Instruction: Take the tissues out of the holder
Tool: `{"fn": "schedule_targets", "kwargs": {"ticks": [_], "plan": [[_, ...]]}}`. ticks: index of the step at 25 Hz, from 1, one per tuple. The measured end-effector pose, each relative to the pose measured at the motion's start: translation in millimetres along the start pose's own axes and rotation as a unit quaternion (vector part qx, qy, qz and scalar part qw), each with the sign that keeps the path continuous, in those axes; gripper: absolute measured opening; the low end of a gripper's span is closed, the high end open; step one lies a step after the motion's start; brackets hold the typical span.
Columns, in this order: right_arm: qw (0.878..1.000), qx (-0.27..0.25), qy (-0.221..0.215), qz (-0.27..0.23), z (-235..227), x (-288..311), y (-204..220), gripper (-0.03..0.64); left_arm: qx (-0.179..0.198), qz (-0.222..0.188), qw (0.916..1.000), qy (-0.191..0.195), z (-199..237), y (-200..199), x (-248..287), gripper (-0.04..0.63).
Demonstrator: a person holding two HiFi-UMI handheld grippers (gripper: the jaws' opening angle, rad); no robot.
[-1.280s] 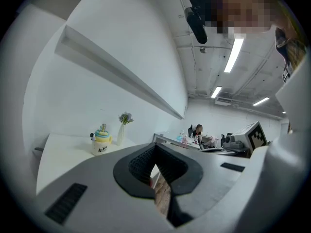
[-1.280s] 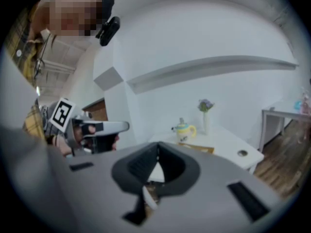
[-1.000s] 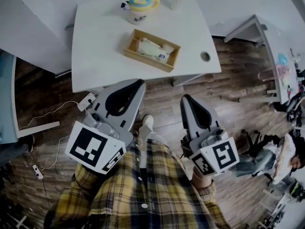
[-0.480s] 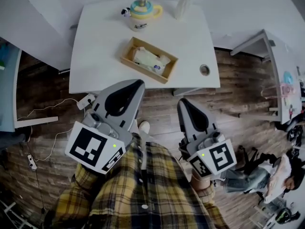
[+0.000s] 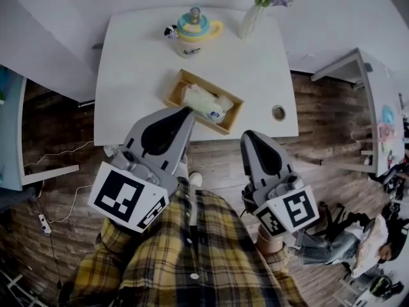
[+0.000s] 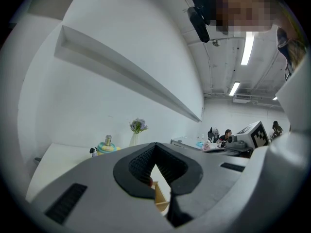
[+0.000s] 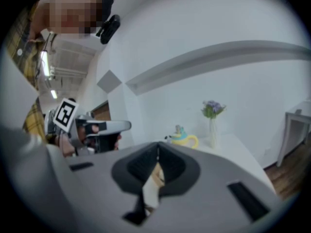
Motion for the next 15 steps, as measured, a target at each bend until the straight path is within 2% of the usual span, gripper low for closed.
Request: {"fn": "schedule_targets", "kwargs": {"ticks": [10,15], "plan": [[0.999,-0.002,0.040,-0.014,-11.8,79.8,-33.4,0.012,0.004,0.004,0.9988,0.048,77.2,-22.9,40.6,0.005],[0.998,0.001,0.067,-0.012,-13.0,105.8,-40.0,0.012,-0.014,0.017,0.9970,0.074,103.3,-25.0,52.8,0.005]]}}
Point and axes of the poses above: the fingertips, and each gripper's own axes: x forward along the fingers, z to its left, y out of its underside, the point moved 7 cm from there along -x, backward along the fingers, and after that the axes turned 13 degrees about y, right-handed, at the moved point
